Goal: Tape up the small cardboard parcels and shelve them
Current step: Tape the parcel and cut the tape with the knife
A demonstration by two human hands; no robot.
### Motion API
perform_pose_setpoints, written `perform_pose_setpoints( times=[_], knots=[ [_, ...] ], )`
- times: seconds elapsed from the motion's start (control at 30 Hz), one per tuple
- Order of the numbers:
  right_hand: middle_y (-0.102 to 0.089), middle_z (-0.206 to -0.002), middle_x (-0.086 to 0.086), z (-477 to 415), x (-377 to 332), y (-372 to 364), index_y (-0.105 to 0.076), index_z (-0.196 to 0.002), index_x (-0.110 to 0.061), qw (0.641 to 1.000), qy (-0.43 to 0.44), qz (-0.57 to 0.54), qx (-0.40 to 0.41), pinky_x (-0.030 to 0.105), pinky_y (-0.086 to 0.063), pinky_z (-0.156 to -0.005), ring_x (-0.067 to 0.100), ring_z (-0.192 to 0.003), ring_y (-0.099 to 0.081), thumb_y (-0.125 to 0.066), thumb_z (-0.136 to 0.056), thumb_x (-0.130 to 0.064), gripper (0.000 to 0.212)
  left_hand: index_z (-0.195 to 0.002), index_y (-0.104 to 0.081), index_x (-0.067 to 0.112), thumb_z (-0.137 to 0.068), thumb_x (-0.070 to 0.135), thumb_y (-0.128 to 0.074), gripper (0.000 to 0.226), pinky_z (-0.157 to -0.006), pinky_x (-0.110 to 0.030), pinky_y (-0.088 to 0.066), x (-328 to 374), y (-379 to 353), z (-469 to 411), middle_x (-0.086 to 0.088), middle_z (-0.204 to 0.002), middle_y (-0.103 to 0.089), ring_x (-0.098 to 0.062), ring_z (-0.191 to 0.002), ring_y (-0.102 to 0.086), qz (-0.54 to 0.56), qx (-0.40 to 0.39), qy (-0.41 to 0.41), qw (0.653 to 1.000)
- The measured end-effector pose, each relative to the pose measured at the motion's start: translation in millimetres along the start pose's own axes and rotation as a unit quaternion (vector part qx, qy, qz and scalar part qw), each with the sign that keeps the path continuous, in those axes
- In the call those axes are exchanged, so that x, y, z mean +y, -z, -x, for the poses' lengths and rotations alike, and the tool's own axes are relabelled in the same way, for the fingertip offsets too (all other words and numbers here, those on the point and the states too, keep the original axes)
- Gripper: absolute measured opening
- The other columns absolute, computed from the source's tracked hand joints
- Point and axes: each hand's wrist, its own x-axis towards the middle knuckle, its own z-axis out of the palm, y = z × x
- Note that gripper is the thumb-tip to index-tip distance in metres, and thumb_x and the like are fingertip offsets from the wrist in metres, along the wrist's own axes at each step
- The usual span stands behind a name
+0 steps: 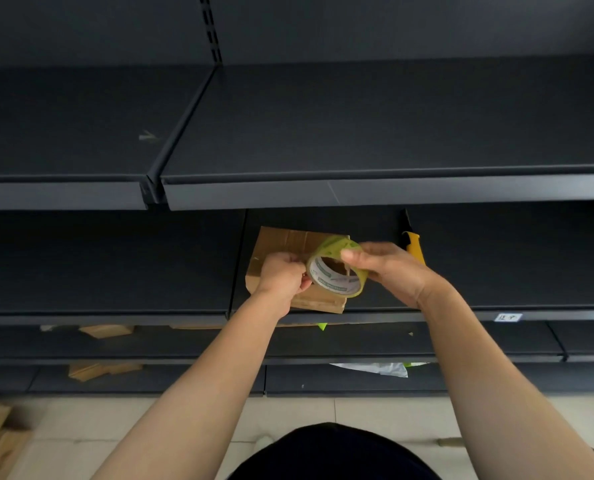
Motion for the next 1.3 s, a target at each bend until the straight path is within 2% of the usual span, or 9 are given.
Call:
perform_pose_setpoints(
  times=[0.13,0.3,0.4,0.53,0.7,0.8,0.9,1.1,1.3],
  knots=[
    [-0.075,-0.087,-0.004,5.8,-9.8,-2.4,-0.075,-0.071,-0.028,0.999,0.025,0.028,-0.002,0.023,-0.041,-0.088,0.007,-0.089,-0.068,-0.073,-0.063,-0.048,0.022,-0.081,-0.057,0.009,-0.095,-0.001,-0.046,0.02,-0.051,-0.02,-0.046,9.8,0.3,0.4,-0.004,-0.081,-0.06,-0.012,-0.066,-0.053,0.071,-0.018,0.034,0.997],
    [-0.074,-0.078,0.001,17.2,-3.3,32.1,-0.072,-0.084,-0.013,0.996,0.045,0.029,0.072,0.03,-0.046,-0.08,0.011,-0.071,-0.068,-0.077,-0.056,-0.046,0.043,-0.089,-0.057,0.007,-0.097,0.006,-0.046,0.014,-0.049,-0.019,-0.044,21.5,36.4,-11.0,-0.005,-0.081,-0.05,-0.011,-0.06,-0.047,0.11,0.035,0.081,0.99],
    [-0.073,-0.079,0.005,12.3,-0.4,23.3,-0.072,-0.084,-0.009,0.991,0.096,-0.078,0.044,0.028,-0.051,-0.077,0.016,-0.074,-0.068,-0.08,-0.06,-0.033,0.034,-0.095,-0.061,0.003,-0.095,0.02,-0.053,0.018,-0.057,-0.027,-0.054,14.4,24.8,-0.6,-0.011,-0.085,-0.062,-0.019,-0.068,-0.063,0.044,-0.063,0.06,0.995],
    [-0.074,-0.087,0.009,4.3,0.7,7.4,-0.077,-0.08,-0.013,0.992,0.098,-0.074,-0.006,0.024,-0.054,-0.077,0.02,-0.081,-0.068,-0.08,-0.059,-0.032,0.029,-0.102,-0.062,0.003,-0.089,0.042,-0.058,0.041,-0.071,-0.036,-0.057,11.0,0.3,9.5,-0.013,-0.092,-0.072,-0.026,-0.084,-0.071,0.041,-0.178,0.064,0.981],
    [-0.074,-0.087,0.007,8.6,4.4,10.6,-0.076,-0.083,-0.014,0.994,0.1,-0.045,-0.014,0.021,-0.052,-0.075,0.017,-0.082,-0.068,-0.081,-0.057,-0.037,0.036,-0.089,-0.064,0.005,-0.091,0.011,-0.059,0.008,-0.064,-0.027,-0.055,9.4,0.2,6.7,-0.008,-0.085,-0.068,-0.017,-0.074,-0.064,0.035,-0.181,0.043,0.982],
    [-0.074,-0.083,0.003,11.5,2.3,10.1,-0.076,-0.077,-0.019,0.995,0.094,-0.027,-0.014,0.022,-0.049,-0.077,0.015,-0.081,-0.068,-0.076,-0.066,-0.036,0.02,-0.089,-0.064,0.003,-0.09,0.007,-0.06,0.006,-0.058,-0.023,-0.051,9.4,-0.8,7.3,-0.007,-0.079,-0.065,-0.012,-0.064,-0.057,0.023,-0.159,0.043,0.986],
    [-0.074,-0.077,-0.001,13.5,-4.3,9.8,-0.075,-0.068,-0.023,0.997,0.069,0.026,0.022,0.024,-0.045,-0.08,0.01,-0.077,-0.069,-0.067,-0.069,-0.051,0.029,-0.087,-0.064,0.003,-0.089,0.008,-0.063,0.005,-0.054,-0.021,-0.049,14.5,3.0,5.5,-0.005,-0.075,-0.062,-0.011,-0.061,-0.054,0.017,-0.15,0.043,0.988],
    [-0.072,-0.074,-0.007,4.5,-11.1,15.2,-0.073,-0.076,-0.021,0.972,0.006,0.214,0.097,0.023,-0.047,-0.064,0.009,-0.074,-0.068,-0.06,-0.05,-0.082,0.068,-0.088,-0.066,0.003,-0.089,0.013,-0.063,0.011,-0.052,-0.018,-0.048,27.8,19.8,-7.3,-0.003,-0.072,-0.058,-0.008,-0.06,-0.053,-0.057,-0.131,0.002,0.99],
    [-0.055,-0.054,-0.004,-4.1,-3.4,54.8,-0.06,-0.058,-0.015,0.892,-0.067,0.427,0.133,0.028,-0.041,-0.054,0.012,-0.053,-0.054,-0.048,-0.059,-0.088,0.074,-0.084,-0.062,0.004,-0.088,0.018,-0.064,0.015,-0.049,-0.015,-0.044,36.1,68.7,-36.6,-0.003,-0.072,-0.053,-0.008,-0.057,-0.047,-0.116,0.011,-0.016,0.993]
  ],
)
